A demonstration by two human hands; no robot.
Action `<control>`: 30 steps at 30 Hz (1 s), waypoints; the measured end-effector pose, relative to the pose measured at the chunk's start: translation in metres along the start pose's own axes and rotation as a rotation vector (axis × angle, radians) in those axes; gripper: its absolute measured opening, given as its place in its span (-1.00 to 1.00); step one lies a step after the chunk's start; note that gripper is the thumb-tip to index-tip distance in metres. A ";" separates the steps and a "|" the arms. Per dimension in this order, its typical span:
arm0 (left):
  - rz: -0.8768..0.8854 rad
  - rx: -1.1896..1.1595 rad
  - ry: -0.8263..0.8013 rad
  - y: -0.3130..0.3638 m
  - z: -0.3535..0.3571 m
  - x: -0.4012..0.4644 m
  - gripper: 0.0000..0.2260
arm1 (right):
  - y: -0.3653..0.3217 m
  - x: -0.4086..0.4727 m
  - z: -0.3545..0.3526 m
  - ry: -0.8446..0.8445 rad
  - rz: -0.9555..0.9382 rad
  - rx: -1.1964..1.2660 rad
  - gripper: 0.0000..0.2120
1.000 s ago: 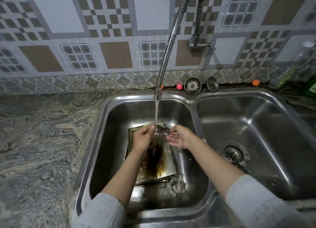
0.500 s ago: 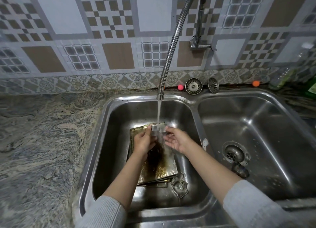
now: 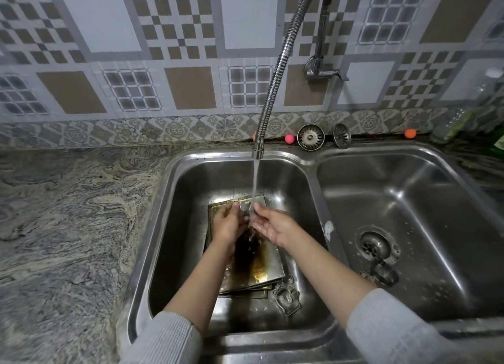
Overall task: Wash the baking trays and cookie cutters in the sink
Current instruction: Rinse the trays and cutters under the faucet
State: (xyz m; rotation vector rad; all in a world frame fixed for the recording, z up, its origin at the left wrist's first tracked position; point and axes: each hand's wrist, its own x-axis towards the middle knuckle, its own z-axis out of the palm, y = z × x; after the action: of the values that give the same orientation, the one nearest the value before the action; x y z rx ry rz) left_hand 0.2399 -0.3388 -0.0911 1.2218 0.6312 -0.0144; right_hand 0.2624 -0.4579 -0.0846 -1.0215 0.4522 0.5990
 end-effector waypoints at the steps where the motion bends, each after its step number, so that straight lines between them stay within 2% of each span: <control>1: -0.015 0.020 -0.008 0.001 0.002 -0.001 -0.84 | 0.000 0.000 0.000 -0.003 -0.013 0.023 -0.95; 6: -0.053 0.090 -0.092 -0.002 0.005 -0.002 -0.69 | -0.007 -0.001 0.004 0.003 -0.057 0.063 -0.91; 11: -0.075 0.137 -0.190 -0.004 0.004 -0.002 -0.24 | -0.010 -0.001 0.001 0.009 -0.063 0.049 -0.90; 15: -0.033 0.166 -0.202 -0.005 0.007 -0.002 -0.36 | -0.009 -0.003 -0.005 0.043 -0.100 -0.089 -0.87; 18: 0.002 0.119 -0.207 -0.009 0.007 0.000 -0.42 | -0.008 -0.005 -0.006 0.071 -0.202 -0.193 -0.85; 22: 0.009 0.075 -0.255 -0.009 0.011 0.000 -0.77 | -0.003 -0.003 -0.007 0.087 -0.368 -0.271 -0.82; 26: 0.015 0.078 -0.260 -0.012 0.012 0.003 -0.75 | 0.001 -0.003 -0.008 0.109 -0.437 -0.337 -0.80; 30: 0.062 0.126 -0.247 -0.013 0.012 0.003 -0.71 | 0.000 -0.004 -0.009 0.116 -0.482 -0.370 -0.64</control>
State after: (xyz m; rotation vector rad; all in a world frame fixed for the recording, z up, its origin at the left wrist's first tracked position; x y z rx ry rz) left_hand 0.2436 -0.3526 -0.1015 1.3359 0.3811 -0.1523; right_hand 0.2586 -0.4670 -0.0866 -1.4667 0.1833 0.1904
